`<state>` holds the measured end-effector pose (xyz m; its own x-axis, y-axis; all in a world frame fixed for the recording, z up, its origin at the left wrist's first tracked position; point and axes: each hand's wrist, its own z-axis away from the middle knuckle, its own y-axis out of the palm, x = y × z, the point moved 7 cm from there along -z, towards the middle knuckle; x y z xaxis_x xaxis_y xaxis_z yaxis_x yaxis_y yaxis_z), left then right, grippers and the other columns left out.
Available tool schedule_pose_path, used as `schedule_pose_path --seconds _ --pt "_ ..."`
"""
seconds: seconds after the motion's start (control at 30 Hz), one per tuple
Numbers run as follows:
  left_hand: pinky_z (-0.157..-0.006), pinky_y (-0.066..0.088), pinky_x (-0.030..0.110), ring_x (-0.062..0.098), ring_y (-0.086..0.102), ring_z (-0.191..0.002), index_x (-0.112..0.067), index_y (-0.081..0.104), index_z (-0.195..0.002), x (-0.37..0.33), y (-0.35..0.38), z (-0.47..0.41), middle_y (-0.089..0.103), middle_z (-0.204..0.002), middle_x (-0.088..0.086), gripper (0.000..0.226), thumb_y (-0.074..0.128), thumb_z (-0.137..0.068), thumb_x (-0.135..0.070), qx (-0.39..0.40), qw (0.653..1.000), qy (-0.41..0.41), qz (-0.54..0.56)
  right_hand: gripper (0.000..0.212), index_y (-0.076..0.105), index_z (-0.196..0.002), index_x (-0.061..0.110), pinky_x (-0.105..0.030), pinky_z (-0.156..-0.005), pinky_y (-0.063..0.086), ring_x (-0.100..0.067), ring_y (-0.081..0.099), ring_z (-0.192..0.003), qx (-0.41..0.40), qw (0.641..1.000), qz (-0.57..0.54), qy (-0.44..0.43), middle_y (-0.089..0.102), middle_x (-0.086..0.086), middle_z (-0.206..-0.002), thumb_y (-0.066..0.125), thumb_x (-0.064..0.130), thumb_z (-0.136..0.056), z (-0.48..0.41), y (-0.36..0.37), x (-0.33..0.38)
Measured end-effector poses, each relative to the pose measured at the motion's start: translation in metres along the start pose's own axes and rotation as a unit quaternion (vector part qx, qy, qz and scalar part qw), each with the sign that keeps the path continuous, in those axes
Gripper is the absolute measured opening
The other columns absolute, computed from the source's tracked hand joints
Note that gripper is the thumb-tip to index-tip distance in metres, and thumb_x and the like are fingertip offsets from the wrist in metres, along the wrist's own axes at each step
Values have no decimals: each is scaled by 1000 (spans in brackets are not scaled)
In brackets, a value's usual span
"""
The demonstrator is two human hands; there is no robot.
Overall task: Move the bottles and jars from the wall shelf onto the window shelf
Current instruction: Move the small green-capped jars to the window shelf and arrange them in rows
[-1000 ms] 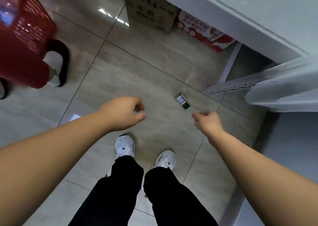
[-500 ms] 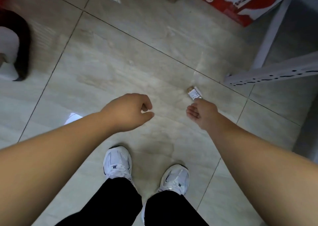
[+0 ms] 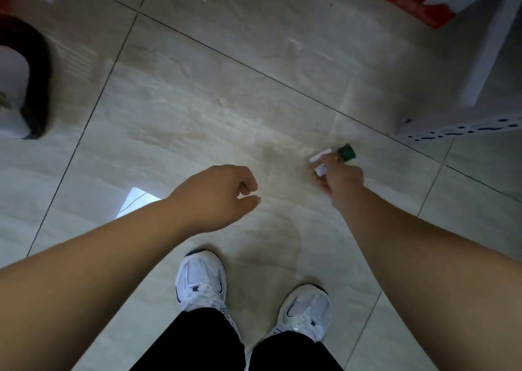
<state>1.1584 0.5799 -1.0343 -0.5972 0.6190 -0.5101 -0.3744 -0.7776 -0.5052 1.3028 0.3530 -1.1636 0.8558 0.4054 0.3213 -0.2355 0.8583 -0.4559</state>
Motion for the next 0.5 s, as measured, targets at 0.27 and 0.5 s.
schedule_pose_path --seconds 0.27,0.5 --pt "-89 52 30 7 62 -100 -30 67 -113 -45 -24 71 66 -106 -14 25 65 -93 -45 -7 1000 3 -5 12 71 -78 26 -35 -81 55 -15 71 -80 77 950 110 -283 74 9 -77 82 32 -81 136 -35 44" --pt "-94 52 33 12 63 -107 -29 66 -116 -111 -119 148 66 -111 -13 26 65 -93 -42 -58 998 4 -31 19 69 -95 27 -10 -65 46 5 63 -71 156 889 150 -403 72 10 -82 83 23 -83 307 -73 135"
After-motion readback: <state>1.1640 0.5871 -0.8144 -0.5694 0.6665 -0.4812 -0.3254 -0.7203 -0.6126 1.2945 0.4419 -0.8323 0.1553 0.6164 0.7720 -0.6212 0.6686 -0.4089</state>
